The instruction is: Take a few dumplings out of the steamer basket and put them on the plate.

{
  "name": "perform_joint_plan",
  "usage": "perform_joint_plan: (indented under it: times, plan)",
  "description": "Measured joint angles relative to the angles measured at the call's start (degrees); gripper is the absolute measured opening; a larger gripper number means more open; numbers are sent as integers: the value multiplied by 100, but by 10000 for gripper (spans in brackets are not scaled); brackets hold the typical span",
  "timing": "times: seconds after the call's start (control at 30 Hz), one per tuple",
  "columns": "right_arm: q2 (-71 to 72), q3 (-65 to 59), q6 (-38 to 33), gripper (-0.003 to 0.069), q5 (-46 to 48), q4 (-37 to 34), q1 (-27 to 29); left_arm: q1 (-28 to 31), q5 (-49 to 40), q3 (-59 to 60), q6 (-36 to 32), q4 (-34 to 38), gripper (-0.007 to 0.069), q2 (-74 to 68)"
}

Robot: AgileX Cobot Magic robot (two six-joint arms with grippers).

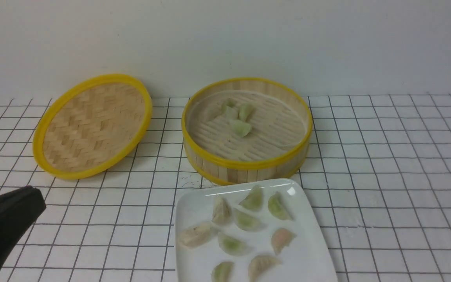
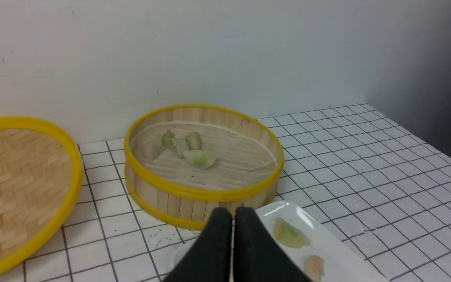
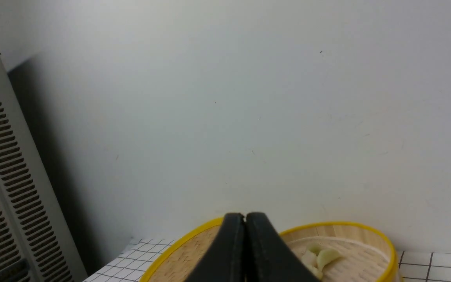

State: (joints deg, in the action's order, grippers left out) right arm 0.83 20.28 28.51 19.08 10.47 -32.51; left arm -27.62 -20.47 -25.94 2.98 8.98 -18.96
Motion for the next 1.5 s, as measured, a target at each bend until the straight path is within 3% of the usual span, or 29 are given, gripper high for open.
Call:
perform_joint_plan:
  times: [0.2, 0.4, 0.5, 0.7, 0.83, 1.5]
  plan:
    - [5, 0, 0, -13, 0, 0, 0, 0, -26, 286, -10, -18, -6, 220]
    - [5, 0, 0, -13, 0, 0, 0, 26, -51, 426, -254, -522, -6, 268]
    - [5, 0, 0, -13, 5, 0, 0, 414, -13, 801, -384, -685, -6, 576]
    - [5, 0, 0, -13, 5, 0, 0, 1788, 137, 2138, -672, -643, -6, 1636]
    - [5, 0, 0, -13, 6, 0, 0, 2196, 104, 2687, -685, -580, -6, 1936]
    - [5, 0, 18, -13, 26, 0, 0, 2244, -148, 2750, -685, -526, -6, 1954]
